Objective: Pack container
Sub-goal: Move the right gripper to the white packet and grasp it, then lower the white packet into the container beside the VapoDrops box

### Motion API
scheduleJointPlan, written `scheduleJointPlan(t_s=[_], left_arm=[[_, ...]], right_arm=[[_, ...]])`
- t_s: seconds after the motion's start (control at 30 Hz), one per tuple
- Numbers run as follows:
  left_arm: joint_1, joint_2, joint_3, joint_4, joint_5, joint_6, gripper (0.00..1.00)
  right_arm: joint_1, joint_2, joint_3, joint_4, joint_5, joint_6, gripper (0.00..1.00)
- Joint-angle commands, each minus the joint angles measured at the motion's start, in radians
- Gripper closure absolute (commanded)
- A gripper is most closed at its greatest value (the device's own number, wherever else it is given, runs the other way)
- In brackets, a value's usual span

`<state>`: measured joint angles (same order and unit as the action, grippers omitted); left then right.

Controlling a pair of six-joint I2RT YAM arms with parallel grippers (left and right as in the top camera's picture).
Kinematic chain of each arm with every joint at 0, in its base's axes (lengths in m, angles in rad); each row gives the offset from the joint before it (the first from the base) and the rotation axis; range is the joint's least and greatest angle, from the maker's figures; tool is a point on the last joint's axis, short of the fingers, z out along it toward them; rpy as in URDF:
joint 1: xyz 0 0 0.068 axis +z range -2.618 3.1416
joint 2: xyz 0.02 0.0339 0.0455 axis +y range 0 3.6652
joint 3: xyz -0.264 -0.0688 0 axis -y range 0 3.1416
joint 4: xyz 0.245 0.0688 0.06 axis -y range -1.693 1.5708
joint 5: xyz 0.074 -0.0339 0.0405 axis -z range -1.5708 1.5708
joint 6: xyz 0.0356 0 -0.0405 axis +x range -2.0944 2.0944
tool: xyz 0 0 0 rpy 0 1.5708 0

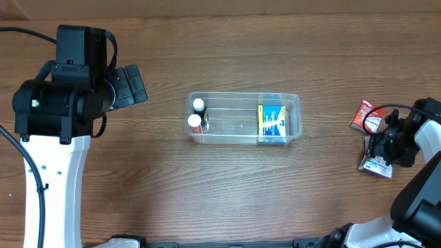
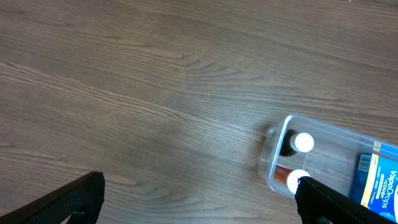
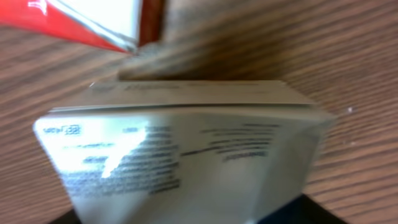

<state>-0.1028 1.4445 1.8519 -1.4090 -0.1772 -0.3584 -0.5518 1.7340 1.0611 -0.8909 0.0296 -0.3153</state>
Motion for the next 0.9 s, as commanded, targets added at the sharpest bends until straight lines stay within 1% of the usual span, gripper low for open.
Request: scheduleJointPlan(t_s=[0.0,0.1,0.17,0.27,0.53,0.6,0.7,0.87], left_arm=[[0.005,0.005,-0.005,0.01,-0.017,0.023,0.0],[0.005,0.005,-0.005,0.014,-0.017,0.023,0.0],[0.005,0.005,-0.005,0.016,-0.017,0.023,0.0],[0.005,0.005,-0.005,0.016,-0.017,0.023,0.0],[0.005,0.005,-0.005,0.018,-0.017,0.023,0.0],[0.005,0.005,-0.005,0.018,-0.017,0.023,0.0],[0.005,0.005,-0.005,0.018,-0.017,0.022,0.0],[0.005,0.005,-0.005,0.018,-0.016,0.022,0.0]], right_arm=[[0.049,-0.102,0.078,-0.005,-0.011,0.06,0.46],[0.1,-0.152,0.126,-0.037,-0.045,0.063,0.46],[0.147,-0.186,0.166,-0.064,-0.066,0.097,0.47],[0.224,-0.221,0.228,-0.112,-0.085,0.141,0.51],[0.494,-0.242,0.472,-0.259,-0.084,0.2,0.52],[0.573,-0.241,0.542,-0.277,-0.084,0.245,0.52],[0.665,-0.241,0.593,-0.276,-0.084,0.301,0.53],[0.82,-0.23,0.598,-0.255,-0.084,0.459,0.53]])
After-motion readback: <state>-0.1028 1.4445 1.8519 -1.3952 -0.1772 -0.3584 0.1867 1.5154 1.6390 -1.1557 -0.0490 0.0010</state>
